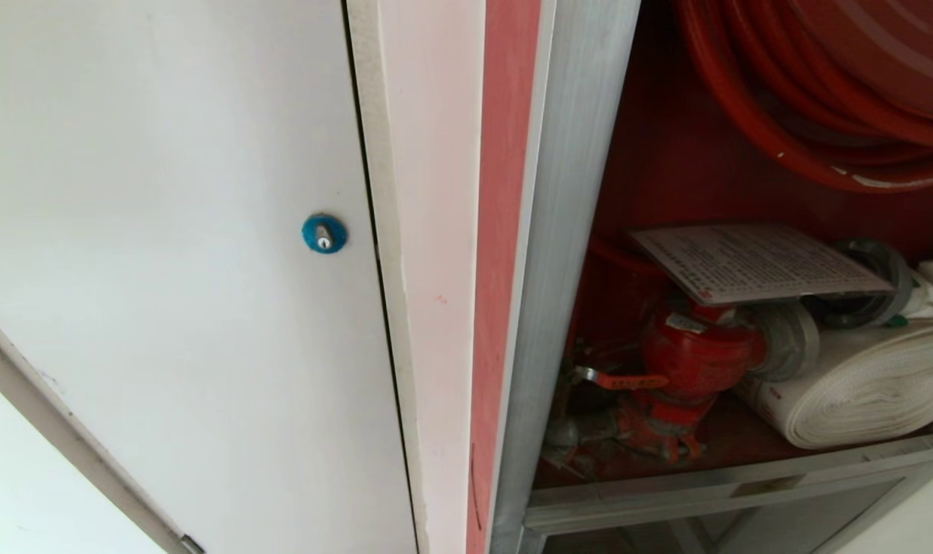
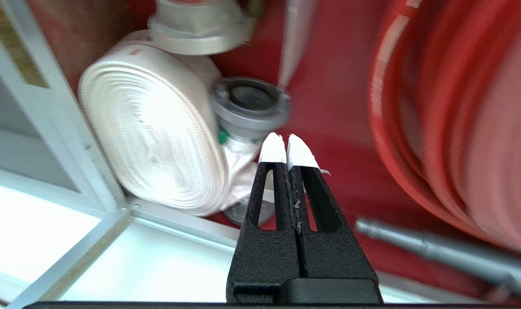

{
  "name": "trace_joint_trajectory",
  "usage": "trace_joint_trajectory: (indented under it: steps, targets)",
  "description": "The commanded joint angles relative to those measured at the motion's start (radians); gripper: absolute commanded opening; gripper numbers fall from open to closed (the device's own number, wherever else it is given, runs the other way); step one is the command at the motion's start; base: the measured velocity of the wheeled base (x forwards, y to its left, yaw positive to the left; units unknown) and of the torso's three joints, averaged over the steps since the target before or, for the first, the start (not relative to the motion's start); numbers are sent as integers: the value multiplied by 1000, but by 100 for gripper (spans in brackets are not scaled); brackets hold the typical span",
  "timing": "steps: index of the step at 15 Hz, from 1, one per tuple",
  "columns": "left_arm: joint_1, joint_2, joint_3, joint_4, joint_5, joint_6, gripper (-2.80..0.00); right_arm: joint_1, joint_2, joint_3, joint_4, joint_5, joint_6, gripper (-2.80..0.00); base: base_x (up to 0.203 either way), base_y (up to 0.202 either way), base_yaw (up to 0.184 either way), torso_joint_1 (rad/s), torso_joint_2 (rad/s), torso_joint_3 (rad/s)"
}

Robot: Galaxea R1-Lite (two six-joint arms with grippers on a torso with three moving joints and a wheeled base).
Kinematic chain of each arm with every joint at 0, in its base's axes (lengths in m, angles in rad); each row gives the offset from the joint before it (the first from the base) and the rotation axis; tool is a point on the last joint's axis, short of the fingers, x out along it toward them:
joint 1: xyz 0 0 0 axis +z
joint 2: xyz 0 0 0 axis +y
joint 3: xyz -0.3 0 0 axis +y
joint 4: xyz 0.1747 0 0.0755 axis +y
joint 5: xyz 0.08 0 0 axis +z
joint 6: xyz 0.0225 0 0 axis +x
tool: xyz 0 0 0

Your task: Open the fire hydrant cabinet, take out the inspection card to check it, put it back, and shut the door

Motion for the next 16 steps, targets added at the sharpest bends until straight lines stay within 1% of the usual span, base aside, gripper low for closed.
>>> trace_joint_trajectory:
  steps: [1, 2, 3, 4, 5, 6, 9, 11, 13, 14, 16]
  targets:
    - [0, -1, 0, 0, 0, 0, -280, 0, -40, -3, 1, -1, -6, -280, 0, 0, 0, 0, 0, 0]
    - [0, -1, 0, 0, 0, 2, -280, 0, -40, -3, -2, 0, 15, -280, 0, 0, 0, 0, 0, 0]
    - [0, -1, 0, 0, 0, 0, -280, 0, -37, -5, -2, 2, 62, -280, 0, 0, 0, 0, 0, 0]
    - [0, -1, 0, 0, 0, 0, -280, 0, -30, -10, -2, 6, 136, -280, 0, 0, 0, 0, 0, 0]
    - [0, -1, 0, 0, 0, 2, -280, 0, -16, -18, 2, 16, 236, -280, 0, 0, 0, 0, 0, 0]
    - [0, -1, 0, 0, 0, 1, -280, 0, -3, -24, 7, 37, 347, -280, 0, 0, 0, 0, 0, 0]
    - [0, -1, 0, 0, 0, 0, -280, 0, 20, -51, 29, 136, 783, -280, 0, 0, 0, 0, 0, 0]
    - [0, -1, 0, 0, 0, 0, -280, 0, 5, -60, 34, 171, 1070, -280, 0, 0, 0, 0, 0, 0]
    - [0, -1, 0, 0, 0, 0, -280, 0, -36, -63, 35, 192, 1332, -280, 0, 0, 0, 0, 0, 0]
    - [0, -1, 0, 0, 0, 0, -280, 0, -71, -63, 36, 198, 1413, -280, 0, 0, 0, 0, 0, 0]
    - [0, -1, 0, 0, 0, 0, -280, -7, -133, -45, 40, 198, 1467, -280, 0, 0, 0, 0, 0, 0]
